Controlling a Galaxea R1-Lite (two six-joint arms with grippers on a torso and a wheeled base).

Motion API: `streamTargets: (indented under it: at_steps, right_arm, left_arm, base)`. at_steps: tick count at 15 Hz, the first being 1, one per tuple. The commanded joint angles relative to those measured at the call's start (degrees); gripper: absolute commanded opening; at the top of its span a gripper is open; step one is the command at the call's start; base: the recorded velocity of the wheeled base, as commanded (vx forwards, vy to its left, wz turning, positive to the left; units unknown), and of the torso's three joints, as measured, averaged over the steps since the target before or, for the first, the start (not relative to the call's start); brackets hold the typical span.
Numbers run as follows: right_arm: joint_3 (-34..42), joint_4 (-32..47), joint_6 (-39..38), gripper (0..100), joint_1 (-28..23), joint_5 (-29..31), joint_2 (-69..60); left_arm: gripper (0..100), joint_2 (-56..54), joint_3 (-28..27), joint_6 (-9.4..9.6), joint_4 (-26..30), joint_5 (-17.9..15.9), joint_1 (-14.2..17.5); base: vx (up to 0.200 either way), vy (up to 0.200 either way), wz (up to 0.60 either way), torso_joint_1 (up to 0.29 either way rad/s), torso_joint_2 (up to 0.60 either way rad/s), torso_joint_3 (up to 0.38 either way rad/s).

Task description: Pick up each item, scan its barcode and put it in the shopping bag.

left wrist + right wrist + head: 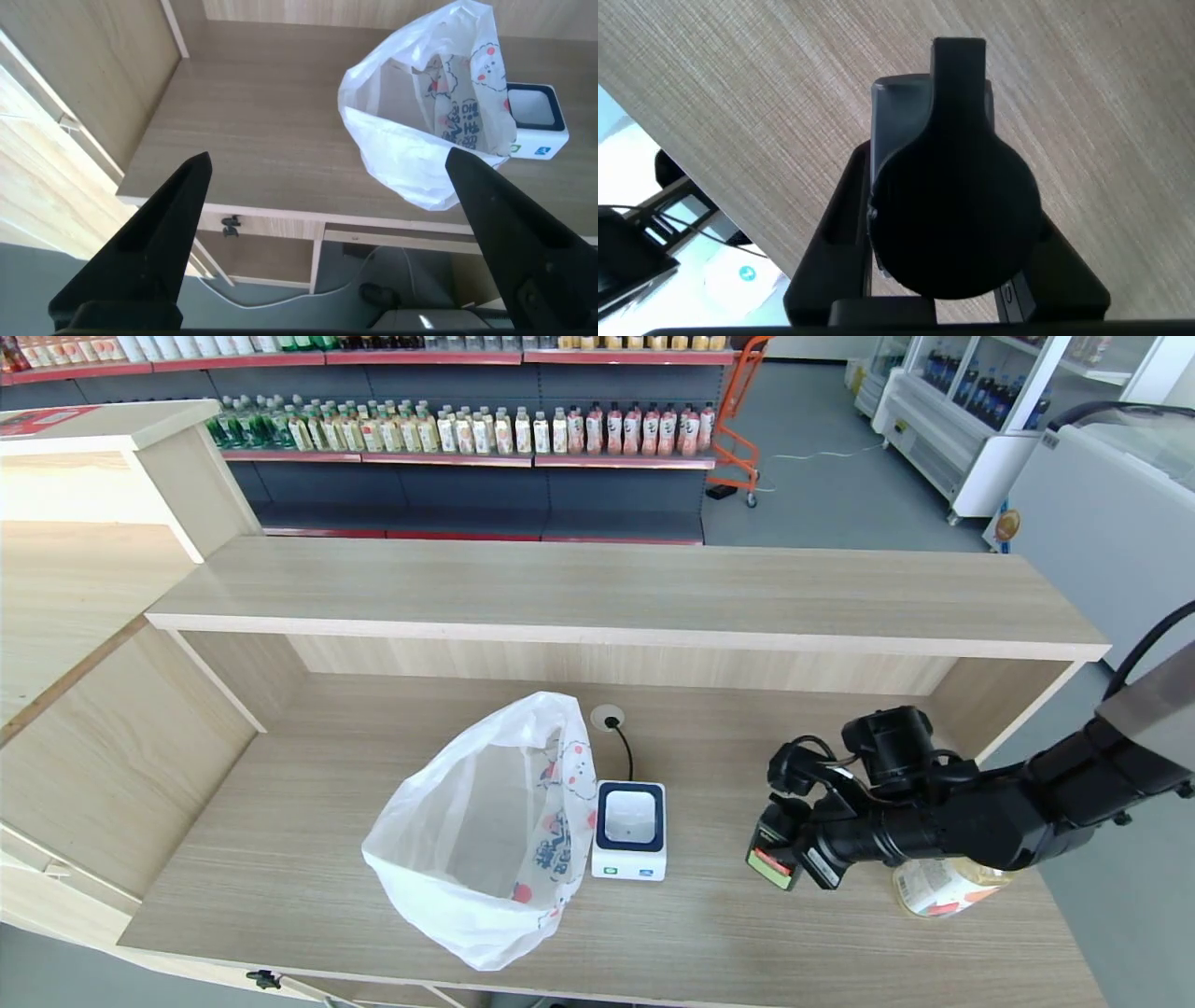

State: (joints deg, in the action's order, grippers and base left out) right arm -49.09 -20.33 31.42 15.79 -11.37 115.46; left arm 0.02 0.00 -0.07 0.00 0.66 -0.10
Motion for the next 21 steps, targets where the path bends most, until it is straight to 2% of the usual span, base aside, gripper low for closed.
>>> streamTargets:
  at_steps: [1, 3, 6, 8, 9, 11, 12, 13, 14, 15, 16, 18, 21]
  right_arm:
    - [1.28, -1.81, -6.45, 0, -3.22, -0.23, -12.27]
    - [4.79, -7.62, -10.67, 0, -4.54, -0.32, -21.24]
    - [22.81, -21.85, -3.2, 0, -5.42, 0.04, -33.37]
    - [33.1, -32.49, 13.5, 0, -7.7, -0.93, -36.44]
    - [32.48, -30.29, 25.19, 0, -7.96, -7.0, -38.03]
    - [32.22, -28.71, 53.49, 0, -7.79, -20.18, -37.32]
    - [32.3, -28.18, 67.29, 0, -7.44, -24.57, -37.41]
    - [32.3, -23.35, 86.36, 0, -5.59, -26.95, -39.61]
    - [31.6, -14.29, 101.12, 0, -3.22, -27.83, -40.75]
    - [30.28, -5.07, 110.18, 0, 0.91, -27.91, -38.73]
    - [29.93, -2.25, 116.94, 0, 5.83, -28.0, -34.86]
    - [28.0, -3.75, 119.76, 0, 14.1, -28.09, -31.61]
    - [26.24, -12.89, 120.99, 0, 15.41, -30.9, -27.65]
  left_arm:
    - [100, -0.02, 0.0, -0.01, 0.0, 0.04, 0.01]
    - [100, -0.02, 0.0, -0.01, 0.0, 0.04, 0.01]
    - [100, -0.02, 0.0, -0.01, 0.0, 0.04, 0.01]
    - [100, -0.02, 0.0, -0.01, 0.0, 0.04, 0.01]
    - [100, -0.02, 0.0, -0.01, 0.0, 0.04, 0.01]
    - [100, -0.02, 0.0, -0.01, 0.0, 0.04, 0.01]
    - [100, -0.02, 0.0, -0.01, 0.0, 0.04, 0.01]
    - [100, -0.02, 0.0, -0.01, 0.0, 0.04, 0.01]
    - [100, -0.02, 0.0, -0.01, 0.0, 0.04, 0.01]
    - [100, -0.02, 0.0, -0.01, 0.0, 0.04, 0.01]
    - [100, -0.02, 0.0, -0.01, 0.0, 0.04, 0.01]
    - [100, -0.02, 0.0, -0.01, 0.0, 0.04, 0.01]
    - [100, -0.02, 0.0, -0.01, 0.0, 0.04, 0.01]
  base:
    - [0.0, 0.0, 0.0, 0.0, 0.0, 0.0]
    - [0.0, 0.0, 0.0, 0.0, 0.0, 0.0]
    - [0.0, 0.0, 0.0, 0.0, 0.0, 0.0]
    - [0.0, 0.0, 0.0, 0.0, 0.0, 0.0]
    - [0.0, 0.0, 0.0, 0.0, 0.0, 0.0]
    - [0.0, 0.0, 0.0, 0.0, 0.0, 0.0]
    - [0.0, 0.0, 0.0, 0.0, 0.0, 0.0]
    - [0.0, 0.0, 0.0, 0.0, 0.0, 0.0]
    - [0.0, 0.0, 0.0, 0.0, 0.0, 0.0]
    - [0.0, 0.0, 0.0, 0.0, 0.0, 0.0]
    - [0.0, 0.0, 0.0, 0.0, 0.0, 0.0]
    - [0.0, 0.0, 0.0, 0.0, 0.0, 0.0]
    - [0.0, 0.0, 0.0, 0.0, 0.0, 0.0]
